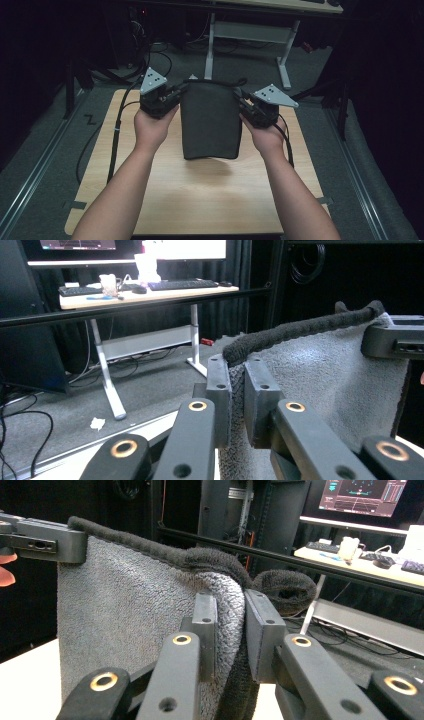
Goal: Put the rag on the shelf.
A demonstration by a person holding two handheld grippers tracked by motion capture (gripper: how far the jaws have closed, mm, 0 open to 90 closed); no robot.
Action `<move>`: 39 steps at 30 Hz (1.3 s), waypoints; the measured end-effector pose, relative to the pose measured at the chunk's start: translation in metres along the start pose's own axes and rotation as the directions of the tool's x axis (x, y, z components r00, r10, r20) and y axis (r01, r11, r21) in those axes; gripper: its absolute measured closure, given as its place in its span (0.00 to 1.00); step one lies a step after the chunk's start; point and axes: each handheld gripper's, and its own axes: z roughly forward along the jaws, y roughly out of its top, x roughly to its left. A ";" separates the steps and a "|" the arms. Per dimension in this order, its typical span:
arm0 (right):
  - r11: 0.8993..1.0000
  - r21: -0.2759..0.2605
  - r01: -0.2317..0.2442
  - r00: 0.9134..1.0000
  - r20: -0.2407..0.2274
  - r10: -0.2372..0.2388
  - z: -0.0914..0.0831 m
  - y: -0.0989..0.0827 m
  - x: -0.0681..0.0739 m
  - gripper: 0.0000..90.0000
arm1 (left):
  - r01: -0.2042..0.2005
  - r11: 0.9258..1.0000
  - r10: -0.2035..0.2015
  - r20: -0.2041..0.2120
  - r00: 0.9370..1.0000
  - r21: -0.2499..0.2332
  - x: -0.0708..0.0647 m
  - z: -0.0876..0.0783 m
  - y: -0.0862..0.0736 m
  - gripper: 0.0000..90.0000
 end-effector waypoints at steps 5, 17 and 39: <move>0.999 -0.005 -0.033 0.999 -0.014 0.033 0.014 0.005 -0.011 0.86 | 0.049 0.999 -0.049 0.021 0.999 -0.010 0.010 0.008 0.003 0.92; 0.999 0.005 -0.037 0.999 -0.007 0.037 0.049 0.005 -0.034 0.86 | 0.066 0.997 -0.066 0.002 0.998 0.028 0.033 0.045 0.011 0.92; 0.981 0.194 -0.010 0.999 -0.050 0.020 0.093 -0.037 -0.064 0.86 | 0.109 0.966 -0.115 0.010 0.993 0.234 0.060 0.100 -0.049 0.92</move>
